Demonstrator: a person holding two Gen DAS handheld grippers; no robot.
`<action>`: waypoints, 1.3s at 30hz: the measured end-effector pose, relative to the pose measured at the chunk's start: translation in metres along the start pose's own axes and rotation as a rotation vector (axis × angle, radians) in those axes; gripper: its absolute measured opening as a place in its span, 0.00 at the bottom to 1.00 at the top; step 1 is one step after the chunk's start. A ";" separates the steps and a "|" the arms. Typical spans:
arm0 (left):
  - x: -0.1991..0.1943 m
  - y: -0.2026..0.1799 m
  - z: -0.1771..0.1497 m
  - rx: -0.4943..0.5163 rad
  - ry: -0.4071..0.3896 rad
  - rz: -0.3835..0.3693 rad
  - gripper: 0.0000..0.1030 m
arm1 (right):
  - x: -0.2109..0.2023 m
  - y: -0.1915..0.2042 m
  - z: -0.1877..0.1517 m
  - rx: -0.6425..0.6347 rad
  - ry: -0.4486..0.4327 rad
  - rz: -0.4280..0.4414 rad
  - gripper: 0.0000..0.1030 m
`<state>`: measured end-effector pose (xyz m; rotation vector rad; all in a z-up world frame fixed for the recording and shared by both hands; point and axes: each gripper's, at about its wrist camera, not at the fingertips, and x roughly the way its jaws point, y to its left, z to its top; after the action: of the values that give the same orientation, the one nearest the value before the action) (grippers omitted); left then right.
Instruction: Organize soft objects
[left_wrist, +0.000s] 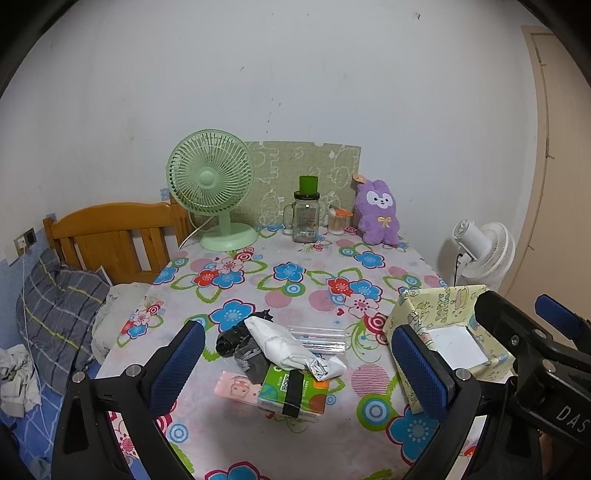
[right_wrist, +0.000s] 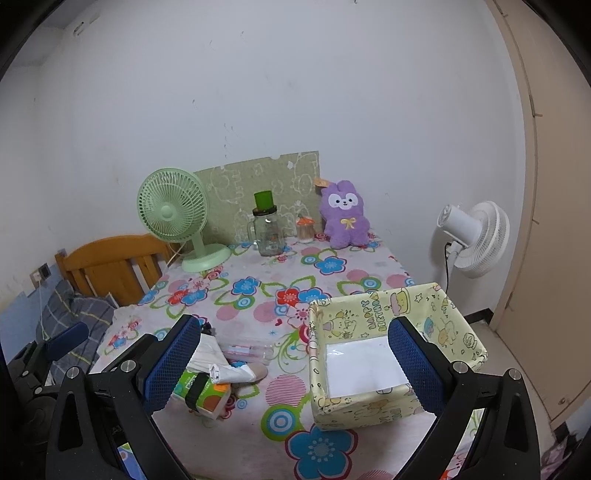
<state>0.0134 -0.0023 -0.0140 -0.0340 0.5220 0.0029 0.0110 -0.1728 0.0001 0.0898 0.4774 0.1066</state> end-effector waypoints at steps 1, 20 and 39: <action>0.001 0.000 0.000 0.001 0.002 0.001 0.98 | 0.000 0.000 0.000 -0.002 0.002 -0.002 1.00; 0.008 0.004 0.000 0.004 0.012 0.008 0.98 | 0.009 0.005 0.001 -0.019 0.024 -0.003 1.00; 0.014 0.007 -0.001 0.021 0.020 0.002 0.98 | 0.018 0.015 -0.002 -0.032 0.039 0.019 0.95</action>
<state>0.0254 0.0042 -0.0220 -0.0134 0.5420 -0.0013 0.0250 -0.1558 -0.0080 0.0611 0.5137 0.1346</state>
